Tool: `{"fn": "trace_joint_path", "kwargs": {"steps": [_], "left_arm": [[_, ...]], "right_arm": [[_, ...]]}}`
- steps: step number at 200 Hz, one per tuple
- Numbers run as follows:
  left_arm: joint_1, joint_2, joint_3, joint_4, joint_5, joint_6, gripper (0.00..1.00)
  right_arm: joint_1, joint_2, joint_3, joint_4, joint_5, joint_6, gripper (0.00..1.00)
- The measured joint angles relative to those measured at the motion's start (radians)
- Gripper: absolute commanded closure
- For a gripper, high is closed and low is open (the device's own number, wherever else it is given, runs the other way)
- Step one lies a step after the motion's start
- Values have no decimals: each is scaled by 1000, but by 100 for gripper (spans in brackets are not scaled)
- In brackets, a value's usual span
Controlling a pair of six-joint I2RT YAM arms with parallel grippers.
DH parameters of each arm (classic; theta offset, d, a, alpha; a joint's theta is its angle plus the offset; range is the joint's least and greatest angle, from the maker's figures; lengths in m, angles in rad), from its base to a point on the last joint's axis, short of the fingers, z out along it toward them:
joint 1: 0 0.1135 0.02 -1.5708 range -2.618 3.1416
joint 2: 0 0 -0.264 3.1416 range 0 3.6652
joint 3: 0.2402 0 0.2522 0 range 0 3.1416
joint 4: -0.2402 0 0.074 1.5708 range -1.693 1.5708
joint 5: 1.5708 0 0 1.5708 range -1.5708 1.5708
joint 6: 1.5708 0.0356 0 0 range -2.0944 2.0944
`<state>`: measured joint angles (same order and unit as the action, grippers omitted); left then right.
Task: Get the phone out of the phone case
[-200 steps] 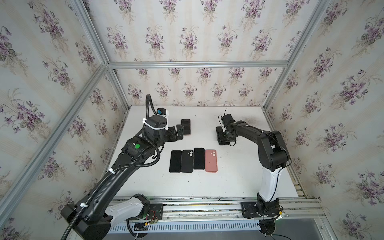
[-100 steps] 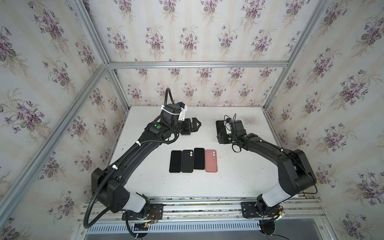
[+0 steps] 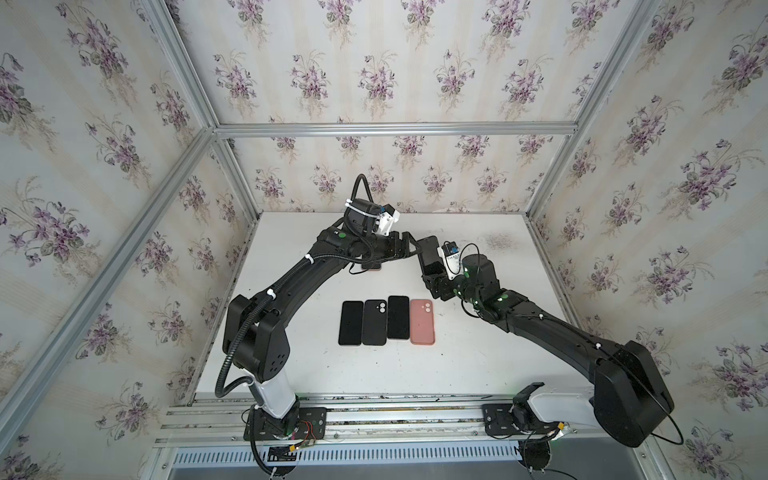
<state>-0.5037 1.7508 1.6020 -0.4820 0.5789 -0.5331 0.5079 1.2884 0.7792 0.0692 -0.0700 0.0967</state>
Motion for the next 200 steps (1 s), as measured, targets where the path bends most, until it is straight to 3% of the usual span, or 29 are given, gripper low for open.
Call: {"fn": "trace_joint_path", "kwargs": {"steps": [64, 86, 200], "left_arm": [[1, 30, 7, -6, 21, -2, 34], [1, 34, 7, -8, 24, -1, 49], [4, 40, 3, -17, 67, 50, 92]], "right_arm": [[69, -36, -24, 2, -18, -22, 73], [72, -45, -30, 2, -4, -21, 75], [82, -65, -43, -13, -21, 5, 78]]}}
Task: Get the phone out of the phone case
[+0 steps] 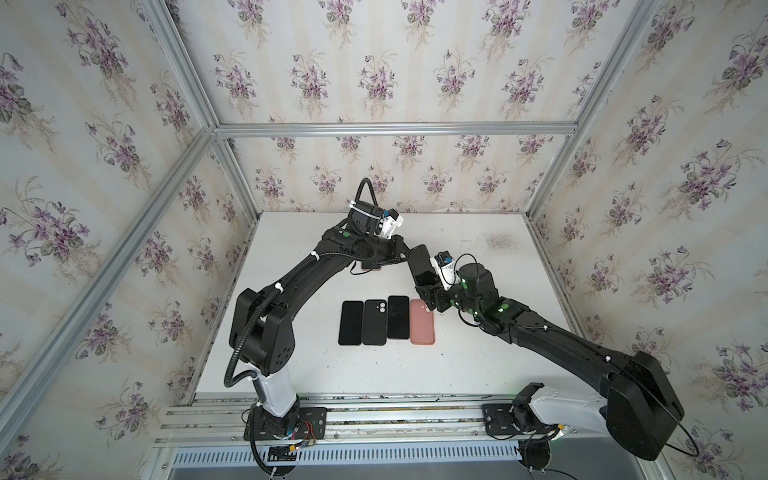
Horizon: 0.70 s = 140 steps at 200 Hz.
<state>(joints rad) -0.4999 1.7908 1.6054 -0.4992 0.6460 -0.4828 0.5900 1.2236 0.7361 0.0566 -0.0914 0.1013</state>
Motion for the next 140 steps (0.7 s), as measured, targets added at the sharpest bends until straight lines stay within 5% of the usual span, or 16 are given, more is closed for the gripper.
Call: {"fn": "trace_joint_path", "kwargs": {"steps": [27, 56, 85, 140], "left_arm": [[0, -7, -4, 1, 10, 13, 98], [-2, -27, 8, -9, 12, 13, 100], [3, -57, 47, -34, 11, -1, 100], [56, -122, 111, -37, -51, -67, 100]], "right_arm": [[3, -9, 0, -10, -1, 4, 70], [5, -41, 0, -16, -1, 7, 36], [6, -96, -5, 9, -8, 10, 16], [7, -216, -11, -48, 22, 98, 8]]}}
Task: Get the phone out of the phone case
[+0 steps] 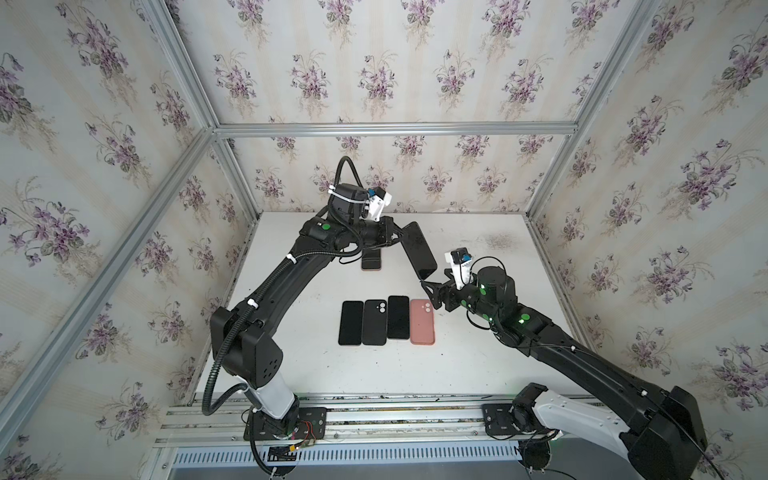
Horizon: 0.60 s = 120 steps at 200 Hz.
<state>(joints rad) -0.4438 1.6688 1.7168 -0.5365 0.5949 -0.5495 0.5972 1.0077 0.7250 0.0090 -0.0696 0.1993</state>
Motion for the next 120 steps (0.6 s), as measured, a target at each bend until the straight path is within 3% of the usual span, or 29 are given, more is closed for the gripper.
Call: {"fn": "trace_joint_path", "kwargs": {"steps": [39, 64, 86, 120], "left_arm": [[51, -50, 17, 24, -18, -65, 100], [80, -81, -2, 57, -15, -121, 100], [97, -111, -40, 95, -13, -169, 100], [133, -170, -159, 205, 19, -263, 100]], "right_arm": [[-9, -47, 22, -74, 14, 124, 7], [-68, -45, 33, -57, -43, 245, 9], [-126, -22, 23, 31, -107, 380, 10], [-134, 59, 13, 240, -231, 544, 17]]}}
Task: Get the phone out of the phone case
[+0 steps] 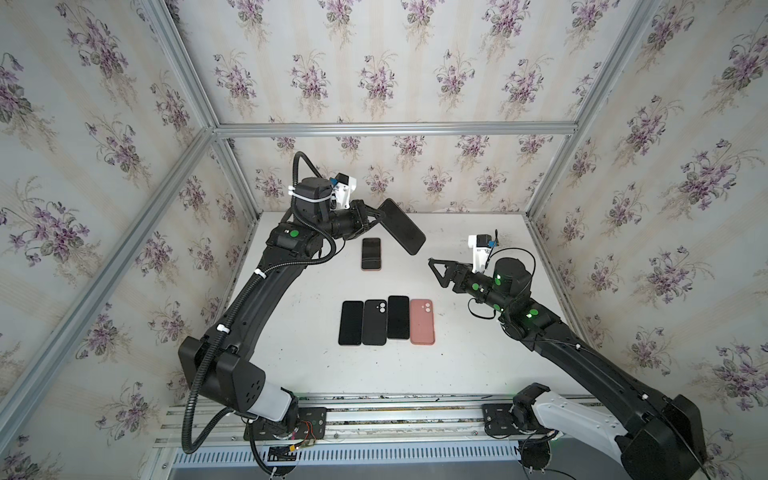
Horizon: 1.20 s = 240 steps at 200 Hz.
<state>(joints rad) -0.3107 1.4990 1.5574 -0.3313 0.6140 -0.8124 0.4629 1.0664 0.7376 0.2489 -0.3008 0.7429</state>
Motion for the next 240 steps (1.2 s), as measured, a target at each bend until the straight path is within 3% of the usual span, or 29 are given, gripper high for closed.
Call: {"fn": "trace_joint_path", "kwargs": {"steps": [87, 155, 240], "left_arm": [[35, -67, -167, 232, 35, -152, 100], [35, -70, -205, 335, 38, -200, 100], [35, -58, -207, 371, 36, -221, 100]], "right_arm": [[0, 248, 2, 500, -183, 335, 46], [1, 316, 8, 709, -230, 440, 59], [9, 383, 21, 819, -272, 514, 68]]}}
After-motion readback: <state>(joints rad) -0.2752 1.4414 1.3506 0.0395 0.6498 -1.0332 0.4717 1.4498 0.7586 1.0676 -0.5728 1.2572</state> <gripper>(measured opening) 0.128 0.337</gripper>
